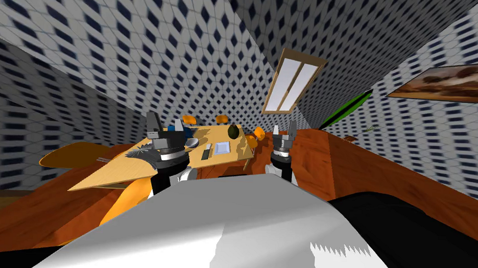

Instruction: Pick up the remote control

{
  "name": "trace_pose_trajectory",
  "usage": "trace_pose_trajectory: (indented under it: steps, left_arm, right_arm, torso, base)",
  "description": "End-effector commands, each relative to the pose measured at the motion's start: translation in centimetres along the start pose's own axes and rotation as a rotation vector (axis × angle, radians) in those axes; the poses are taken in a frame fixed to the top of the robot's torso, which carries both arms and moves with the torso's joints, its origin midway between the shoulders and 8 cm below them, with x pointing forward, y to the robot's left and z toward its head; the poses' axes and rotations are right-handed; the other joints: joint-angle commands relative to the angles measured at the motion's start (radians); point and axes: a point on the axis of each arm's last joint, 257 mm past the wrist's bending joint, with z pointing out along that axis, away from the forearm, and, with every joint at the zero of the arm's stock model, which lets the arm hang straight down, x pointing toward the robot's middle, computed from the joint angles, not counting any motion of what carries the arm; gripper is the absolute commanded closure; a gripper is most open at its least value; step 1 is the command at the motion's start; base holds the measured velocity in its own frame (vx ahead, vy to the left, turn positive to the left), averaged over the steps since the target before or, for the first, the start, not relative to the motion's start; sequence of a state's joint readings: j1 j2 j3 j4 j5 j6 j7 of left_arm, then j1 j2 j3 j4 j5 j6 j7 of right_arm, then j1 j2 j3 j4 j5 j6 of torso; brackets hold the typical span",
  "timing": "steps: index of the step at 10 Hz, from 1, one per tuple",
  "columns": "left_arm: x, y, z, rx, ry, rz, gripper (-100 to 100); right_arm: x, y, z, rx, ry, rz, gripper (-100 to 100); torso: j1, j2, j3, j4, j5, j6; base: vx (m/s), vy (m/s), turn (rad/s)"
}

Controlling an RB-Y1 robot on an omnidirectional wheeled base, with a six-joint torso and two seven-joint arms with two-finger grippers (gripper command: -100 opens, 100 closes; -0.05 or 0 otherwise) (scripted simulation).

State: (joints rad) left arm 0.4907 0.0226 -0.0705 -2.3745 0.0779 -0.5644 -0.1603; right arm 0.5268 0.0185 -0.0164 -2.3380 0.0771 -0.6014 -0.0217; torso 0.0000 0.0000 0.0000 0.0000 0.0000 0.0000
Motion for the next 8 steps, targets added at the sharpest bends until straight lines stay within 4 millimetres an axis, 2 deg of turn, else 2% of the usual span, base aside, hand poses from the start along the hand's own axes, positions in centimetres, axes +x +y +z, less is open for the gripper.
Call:
trace_pose_trajectory:
  steps: [1, 4, 8]
  left_arm:
    - [1.3, 0.1, -0.1, 0.008, 0.052, 0.006, -100]
    - [3.8, 0.5, -0.6, 0.024, 0.145, 0.018, -100]
    - [8.5, 1.6, -2.4, 0.046, 0.321, 0.054, -100]
  right_arm:
    - [0.0, 0.0, 0.0, 0.000, 0.000, 0.000, 0]
    - [0.0, 0.0, 0.0, 0.000, 0.000, 0.000, 0]
    - [0.0, 0.0, 0.0, 0.000, 0.000, 0.000, 0]
  torso:
    - [0.000, 0.000, 0.000, 0.000, 0.000, 0.000]
    - [0.004, 0.002, 0.001, 0.001, 0.001, 0.000]
    - [0.005, 0.004, 0.002, 0.001, 0.001, 0.000]
  base:
    - [-0.011, 0.019, -0.155]
    - [-0.041, 0.053, -0.171]
    - [-0.063, 0.072, -0.255]
